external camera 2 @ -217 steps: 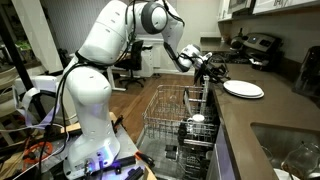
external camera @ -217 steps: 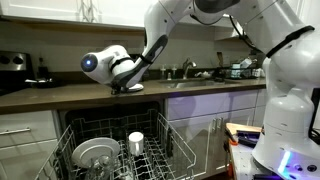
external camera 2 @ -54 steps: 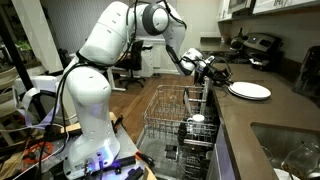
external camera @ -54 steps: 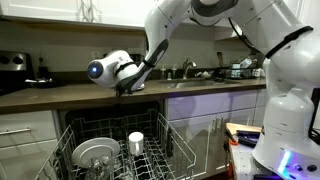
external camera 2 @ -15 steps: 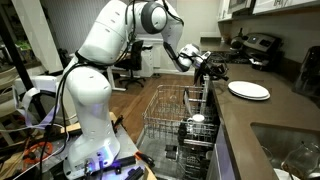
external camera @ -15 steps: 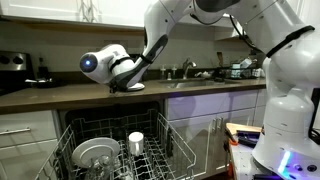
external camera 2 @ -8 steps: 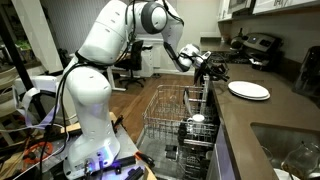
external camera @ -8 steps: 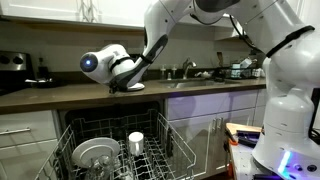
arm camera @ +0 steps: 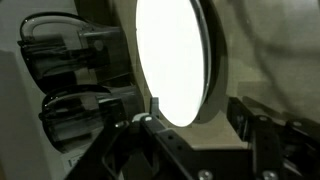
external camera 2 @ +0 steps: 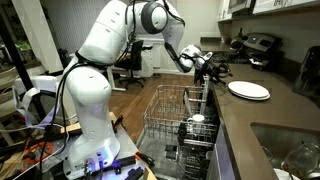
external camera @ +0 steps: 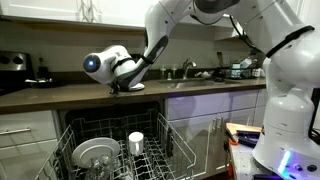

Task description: Take the white plate on the top and put it behind the white cup in the dishwasher

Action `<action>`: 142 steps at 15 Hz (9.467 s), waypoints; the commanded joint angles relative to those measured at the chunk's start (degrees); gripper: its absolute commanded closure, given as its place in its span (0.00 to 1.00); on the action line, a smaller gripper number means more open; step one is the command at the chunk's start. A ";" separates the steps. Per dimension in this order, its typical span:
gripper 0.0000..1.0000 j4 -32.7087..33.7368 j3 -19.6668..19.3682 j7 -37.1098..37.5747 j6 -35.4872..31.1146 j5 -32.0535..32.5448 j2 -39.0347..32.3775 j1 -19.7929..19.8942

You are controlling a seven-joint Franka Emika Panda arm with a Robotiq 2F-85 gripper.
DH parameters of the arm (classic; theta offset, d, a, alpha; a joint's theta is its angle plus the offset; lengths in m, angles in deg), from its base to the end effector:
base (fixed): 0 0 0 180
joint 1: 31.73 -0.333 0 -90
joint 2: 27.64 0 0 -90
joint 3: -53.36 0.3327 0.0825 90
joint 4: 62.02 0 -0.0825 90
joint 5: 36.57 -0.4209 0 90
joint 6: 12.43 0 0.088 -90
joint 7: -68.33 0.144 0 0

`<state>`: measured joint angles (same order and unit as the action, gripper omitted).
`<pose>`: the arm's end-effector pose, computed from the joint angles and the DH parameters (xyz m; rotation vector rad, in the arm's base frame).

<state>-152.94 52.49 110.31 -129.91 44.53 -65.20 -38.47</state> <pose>0.7587 -0.0069 0.2495 1.9707 0.2476 0.3707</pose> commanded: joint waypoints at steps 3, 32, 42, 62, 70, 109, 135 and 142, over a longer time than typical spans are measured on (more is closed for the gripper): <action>0.59 -0.93 -0.42 0.18 -0.79 1.64 0.08 0.75; 0.92 -0.45 0.21 -0.56 3.54 1.78 -0.33 -1.32; 0.28 -1.50 -0.28 0.13 -1.20 3.91 0.07 0.66; 0.57 -1.80 -0.47 0.52 -1.86 5.03 -0.11 1.47; 0.96 -2.21 -0.59 0.55 -2.22 5.24 0.02 1.66; 0.51 -1.82 0.28 -0.29 -3.56 7.06 0.16 2.46; 0.93 -2.87 0.29 0.43 -3.46 7.11 -0.15 2.80; 0.91 -2.94 0.25 0.30 -3.23 7.29 0.02 2.68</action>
<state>-154.91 52.27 110.35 -133.30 51.54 -66.03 -36.35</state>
